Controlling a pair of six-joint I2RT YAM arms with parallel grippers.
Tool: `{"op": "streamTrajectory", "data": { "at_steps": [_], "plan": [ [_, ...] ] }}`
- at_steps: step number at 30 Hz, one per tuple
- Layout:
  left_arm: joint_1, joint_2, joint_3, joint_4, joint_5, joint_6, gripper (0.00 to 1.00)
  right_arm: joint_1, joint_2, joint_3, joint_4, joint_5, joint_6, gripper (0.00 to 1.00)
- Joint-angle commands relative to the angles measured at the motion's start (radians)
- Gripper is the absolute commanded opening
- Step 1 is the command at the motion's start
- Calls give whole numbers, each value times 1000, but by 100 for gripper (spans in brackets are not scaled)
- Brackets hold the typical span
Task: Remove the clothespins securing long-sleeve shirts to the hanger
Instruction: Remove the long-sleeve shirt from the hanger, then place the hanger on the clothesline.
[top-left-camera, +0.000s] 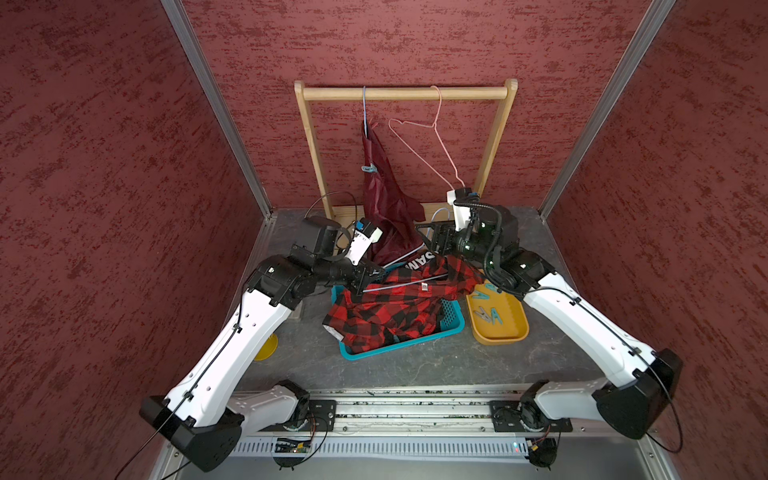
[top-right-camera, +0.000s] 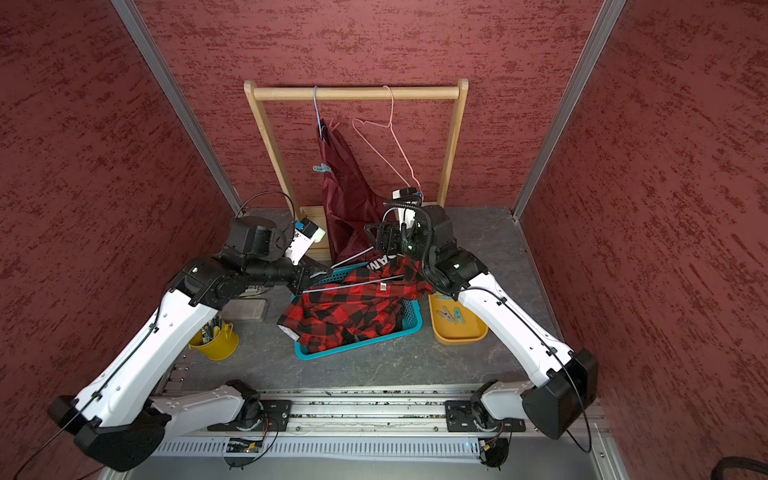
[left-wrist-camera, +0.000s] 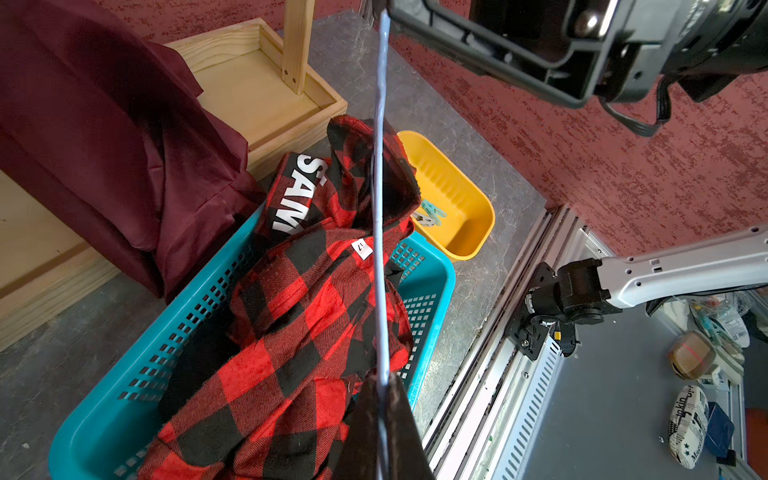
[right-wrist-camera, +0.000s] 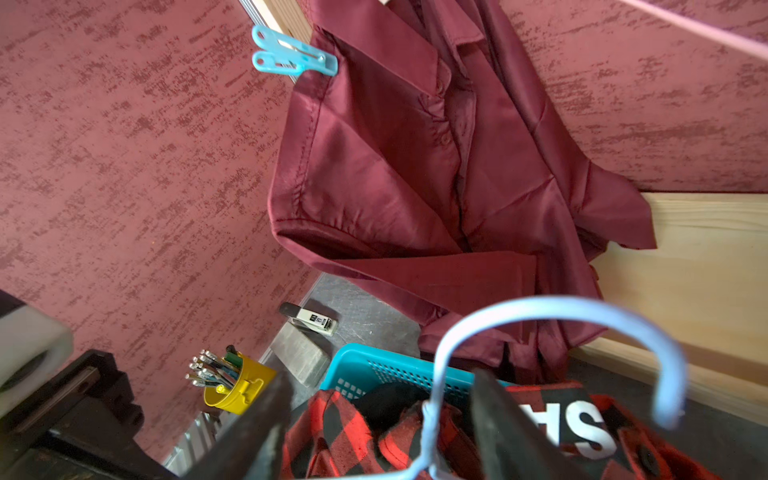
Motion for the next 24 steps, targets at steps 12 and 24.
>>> {"op": "streamTrajectory", "data": {
  "at_steps": [12,24],
  "plan": [
    [32,-141,43,-70,-42,-61,0,-6,-97,-21,127,123,77,99],
    [64,-162,218,-101,-109,-107,0,-14,-134,3,138,295,76,99]
  ]
}}
